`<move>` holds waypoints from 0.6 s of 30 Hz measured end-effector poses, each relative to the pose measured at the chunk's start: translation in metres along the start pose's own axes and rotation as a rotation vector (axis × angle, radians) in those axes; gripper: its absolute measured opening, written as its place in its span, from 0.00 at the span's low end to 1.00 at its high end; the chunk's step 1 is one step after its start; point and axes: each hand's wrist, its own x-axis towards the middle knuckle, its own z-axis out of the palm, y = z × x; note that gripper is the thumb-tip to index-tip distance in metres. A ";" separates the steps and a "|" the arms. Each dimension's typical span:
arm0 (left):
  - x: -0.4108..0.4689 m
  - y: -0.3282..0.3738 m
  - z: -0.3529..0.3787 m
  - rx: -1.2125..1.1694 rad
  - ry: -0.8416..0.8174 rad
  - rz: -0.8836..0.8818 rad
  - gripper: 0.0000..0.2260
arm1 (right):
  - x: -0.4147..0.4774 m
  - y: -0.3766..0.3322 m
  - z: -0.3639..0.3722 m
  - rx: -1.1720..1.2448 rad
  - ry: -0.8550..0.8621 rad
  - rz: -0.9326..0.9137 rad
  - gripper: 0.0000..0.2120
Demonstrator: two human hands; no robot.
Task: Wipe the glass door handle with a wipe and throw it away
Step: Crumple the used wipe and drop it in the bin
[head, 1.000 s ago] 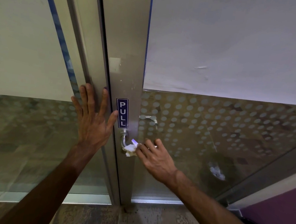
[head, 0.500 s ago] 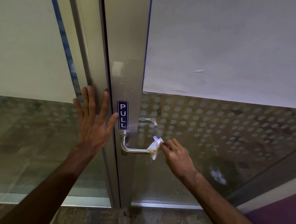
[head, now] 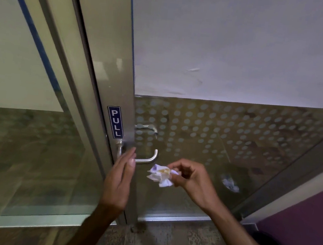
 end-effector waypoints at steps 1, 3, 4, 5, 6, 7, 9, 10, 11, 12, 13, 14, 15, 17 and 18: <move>-0.006 -0.003 0.011 -0.201 -0.034 -0.186 0.21 | -0.006 0.000 -0.002 0.055 -0.008 0.017 0.04; -0.019 -0.012 0.029 -0.498 -0.106 -0.466 0.22 | -0.017 0.004 -0.006 0.052 -0.003 0.035 0.05; -0.025 -0.019 0.035 -0.581 -0.143 -0.526 0.22 | -0.021 0.007 -0.008 0.029 0.009 0.035 0.06; -0.031 -0.023 0.041 -0.639 -0.187 -0.558 0.22 | -0.026 0.011 -0.010 0.002 0.025 0.033 0.08; -0.037 -0.028 0.048 -0.664 -0.230 -0.575 0.23 | -0.030 0.016 -0.012 -0.030 0.043 0.030 0.09; -0.043 -0.030 0.055 -0.663 -0.257 -0.586 0.24 | -0.035 0.021 -0.015 -0.073 0.062 0.026 0.10; -0.052 -0.033 0.069 -0.629 -0.238 -0.601 0.23 | -0.044 0.031 -0.020 -0.179 0.102 0.005 0.12; -0.056 -0.036 0.076 -0.595 -0.201 -0.598 0.20 | -0.049 0.036 -0.022 -0.217 0.117 0.002 0.13; -0.059 -0.039 0.083 -0.556 -0.158 -0.586 0.17 | -0.054 0.039 -0.025 -0.231 0.127 0.009 0.12; -0.063 -0.041 0.088 -0.511 -0.127 -0.573 0.12 | -0.059 0.043 -0.027 -0.231 0.133 0.021 0.12; -0.067 -0.041 0.093 -0.473 -0.108 -0.567 0.08 | -0.064 0.045 -0.028 -0.216 0.134 0.035 0.12; -0.071 -0.042 0.096 -0.438 -0.092 -0.562 0.07 | -0.069 0.047 -0.029 -0.180 0.130 0.056 0.11; -0.074 -0.041 0.099 -0.412 -0.077 -0.558 0.09 | -0.074 0.047 -0.030 -0.119 0.128 0.084 0.11; -0.079 -0.037 0.101 -0.377 -0.056 -0.537 0.11 | -0.083 0.045 -0.032 0.050 0.144 0.143 0.08; -0.081 -0.035 0.103 -0.366 -0.050 -0.519 0.12 | -0.087 0.043 -0.033 0.121 0.154 0.167 0.05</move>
